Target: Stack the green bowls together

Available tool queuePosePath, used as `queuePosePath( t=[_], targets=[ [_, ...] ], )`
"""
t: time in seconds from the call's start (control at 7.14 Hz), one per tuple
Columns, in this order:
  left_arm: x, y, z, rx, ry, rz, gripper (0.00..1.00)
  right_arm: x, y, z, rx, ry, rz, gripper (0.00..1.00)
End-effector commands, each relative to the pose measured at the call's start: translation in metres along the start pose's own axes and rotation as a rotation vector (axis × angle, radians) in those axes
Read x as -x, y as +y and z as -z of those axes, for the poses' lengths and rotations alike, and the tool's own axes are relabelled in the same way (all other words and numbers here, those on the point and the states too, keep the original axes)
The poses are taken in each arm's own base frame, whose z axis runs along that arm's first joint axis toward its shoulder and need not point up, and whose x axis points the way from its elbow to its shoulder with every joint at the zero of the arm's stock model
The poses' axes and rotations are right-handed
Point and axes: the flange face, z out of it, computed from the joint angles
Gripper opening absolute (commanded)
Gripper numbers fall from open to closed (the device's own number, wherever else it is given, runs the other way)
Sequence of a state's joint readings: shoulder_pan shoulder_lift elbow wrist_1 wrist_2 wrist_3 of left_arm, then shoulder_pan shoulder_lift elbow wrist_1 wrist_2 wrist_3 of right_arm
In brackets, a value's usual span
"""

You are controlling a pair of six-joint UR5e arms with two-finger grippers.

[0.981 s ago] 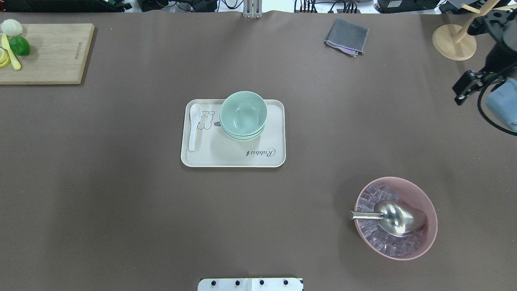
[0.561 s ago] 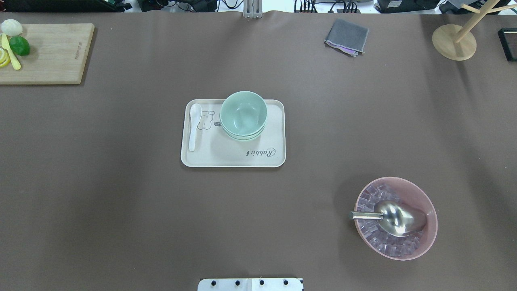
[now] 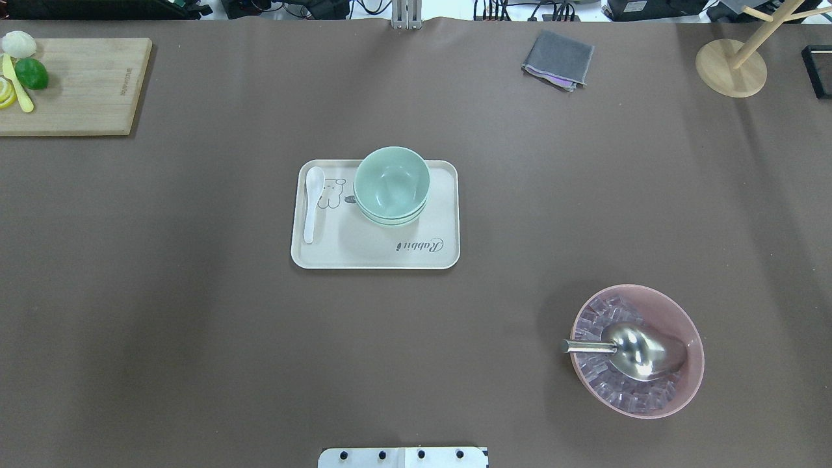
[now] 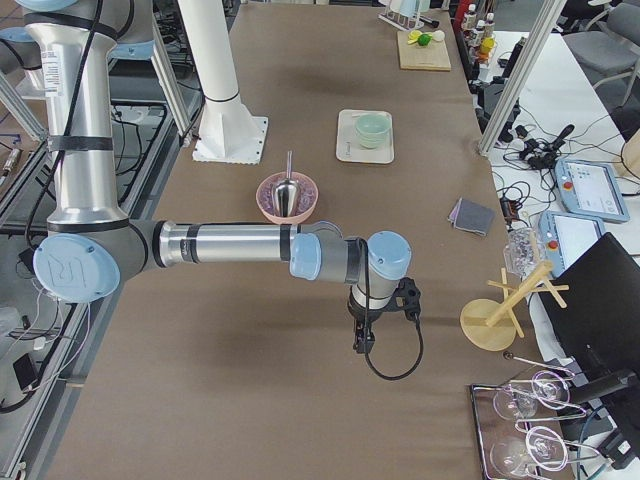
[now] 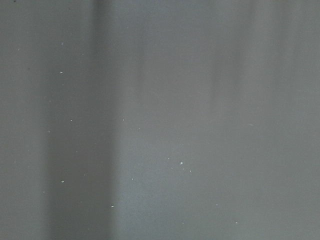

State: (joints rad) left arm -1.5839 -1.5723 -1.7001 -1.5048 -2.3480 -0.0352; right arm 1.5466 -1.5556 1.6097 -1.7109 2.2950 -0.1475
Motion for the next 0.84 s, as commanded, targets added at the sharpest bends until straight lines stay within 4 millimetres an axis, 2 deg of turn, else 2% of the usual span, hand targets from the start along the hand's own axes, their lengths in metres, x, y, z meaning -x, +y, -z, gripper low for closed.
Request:
queuePosePath(
  t=[0.0,0.14,0.7],
  targets=[
    [-0.002,-0.004,0.001,0.0,-0.005,0.0,0.98,0.0,0.003,0.013,-0.013,-0.003,-0.018,1.0],
    [-0.003,-0.005,0.0,0.001,-0.005,-0.001,0.98,0.012,0.006,0.026,0.0,-0.002,-0.032,1.0],
    [0.003,-0.004,-0.005,0.012,-0.004,0.028,0.98,0.014,0.008,0.028,0.008,-0.001,-0.039,1.0]
  ],
)
